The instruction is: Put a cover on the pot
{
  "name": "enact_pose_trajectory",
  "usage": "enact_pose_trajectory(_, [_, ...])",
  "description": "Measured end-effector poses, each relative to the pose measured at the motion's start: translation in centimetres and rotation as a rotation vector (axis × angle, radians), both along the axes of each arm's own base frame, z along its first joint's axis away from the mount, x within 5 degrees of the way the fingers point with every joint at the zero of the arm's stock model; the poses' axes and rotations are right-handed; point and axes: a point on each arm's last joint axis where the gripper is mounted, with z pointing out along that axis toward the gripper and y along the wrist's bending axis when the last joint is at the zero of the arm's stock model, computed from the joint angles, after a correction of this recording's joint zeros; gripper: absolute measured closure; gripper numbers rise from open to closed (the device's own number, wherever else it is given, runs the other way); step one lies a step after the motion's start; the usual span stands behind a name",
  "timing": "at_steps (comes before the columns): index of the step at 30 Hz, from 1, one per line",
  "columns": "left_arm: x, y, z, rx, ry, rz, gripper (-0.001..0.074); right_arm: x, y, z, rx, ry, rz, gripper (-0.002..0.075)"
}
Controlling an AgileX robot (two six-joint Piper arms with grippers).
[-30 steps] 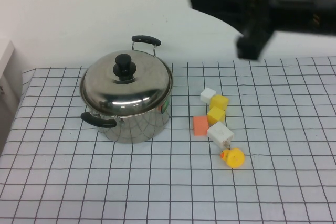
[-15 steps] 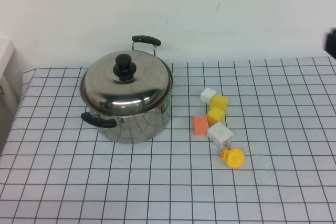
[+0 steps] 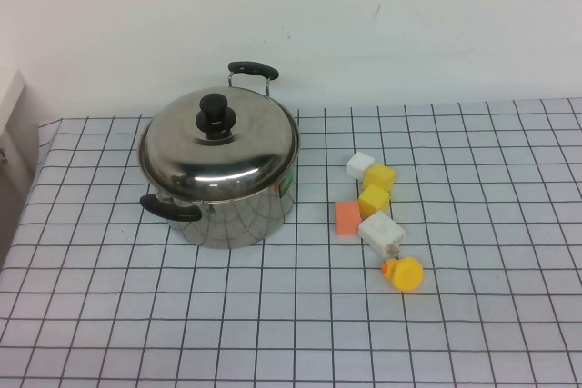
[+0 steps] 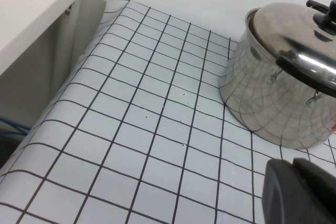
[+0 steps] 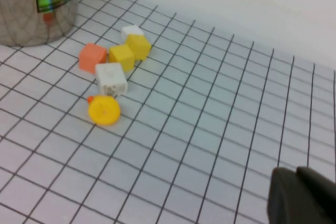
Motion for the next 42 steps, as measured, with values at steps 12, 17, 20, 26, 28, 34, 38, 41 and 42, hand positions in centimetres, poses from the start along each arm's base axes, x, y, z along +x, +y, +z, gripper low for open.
enact_pose_trajectory(12, [0.0,0.0,0.0,0.004,0.0,-0.001,0.0738,-2.6,-1.1,-5.1,-0.012,-0.153,-0.194,0.0726])
enact_pose_trajectory(17, [0.0,0.0,0.0,0.004,0.0,-0.001,0.0738,-1.9,-1.8,-7.8,-0.022,-0.169,-0.341,0.0726])
enact_pose_trajectory(20, [0.0,0.0,0.0,0.004,0.0,-0.001,0.0738,-1.8,-2.1,-8.5,0.008,-0.174,-0.393,0.0726])
enact_pose_trajectory(26, [0.0,0.0,0.0,0.004,0.0,-0.001,0.0738,-1.8,-1.8,-8.9,0.105,-0.129,-0.361,0.0727])
enact_pose_trajectory(28, [0.0,0.0,0.0,0.004,0.0,-0.001,0.0738,-1.8,-1.7,-8.9,0.112,-0.122,-0.329,0.0727])
enact_pose_trajectory(34, [0.0,0.0,0.0,0.004,0.0,-0.001,0.0738,-1.9,-1.5,-9.0,0.114,-0.105,-0.305,0.0727])
enact_pose_trajectory(38, [0.0,0.0,0.0,0.004,0.0,-0.001,0.0738,-1.9,-1.6,-8.9,0.112,-0.101,-0.306,0.0727])
enact_pose_trajectory(41, [0.0,0.0,0.0,0.004,0.0,-0.001,0.0738,-1.9,-1.6,-8.9,0.114,-0.101,-0.307,0.0727])
enact_pose_trajectory(42, [0.0,0.0,0.0,0.004,0.0,-0.001,0.0738,-1.9,-1.6,-8.9,0.114,-0.101,-0.307,0.0727])
